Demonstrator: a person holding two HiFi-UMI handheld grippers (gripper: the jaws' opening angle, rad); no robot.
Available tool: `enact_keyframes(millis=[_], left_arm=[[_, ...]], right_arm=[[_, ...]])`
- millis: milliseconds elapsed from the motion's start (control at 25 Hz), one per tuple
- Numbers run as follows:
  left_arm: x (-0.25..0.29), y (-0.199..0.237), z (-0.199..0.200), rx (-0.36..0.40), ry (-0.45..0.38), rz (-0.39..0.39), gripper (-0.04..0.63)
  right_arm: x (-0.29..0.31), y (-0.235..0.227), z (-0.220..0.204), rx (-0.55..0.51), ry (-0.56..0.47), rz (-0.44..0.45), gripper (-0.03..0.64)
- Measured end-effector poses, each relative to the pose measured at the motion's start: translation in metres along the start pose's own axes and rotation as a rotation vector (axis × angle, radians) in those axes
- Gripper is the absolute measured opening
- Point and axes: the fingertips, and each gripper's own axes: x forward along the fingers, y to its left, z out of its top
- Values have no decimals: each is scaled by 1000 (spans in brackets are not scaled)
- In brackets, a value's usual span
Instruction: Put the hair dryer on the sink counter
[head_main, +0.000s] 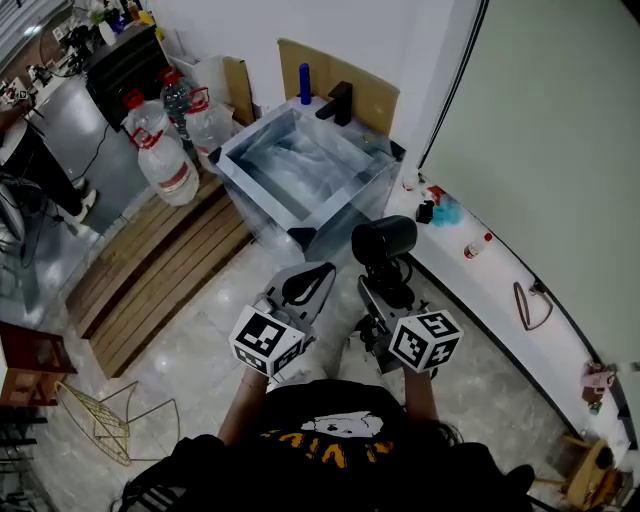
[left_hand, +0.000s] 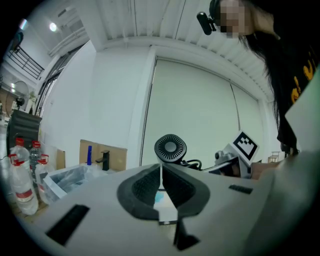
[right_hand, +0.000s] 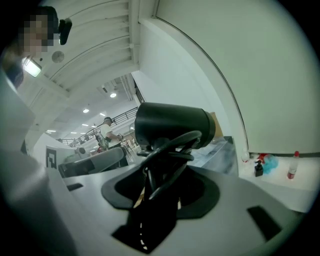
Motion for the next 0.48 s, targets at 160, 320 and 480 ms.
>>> enact_keyframes(millis=[160,320,480], left_arm=[[47,20,7,9,7,23,17],[98,36,20,15,-1,44,17],[137,46,25,16,7,63,17]], right_arm=[[23,-41,27,-11,12,13,181],[42,-82,58,-25,28,35,181],[59,-114,77,-17,41,72,181]])
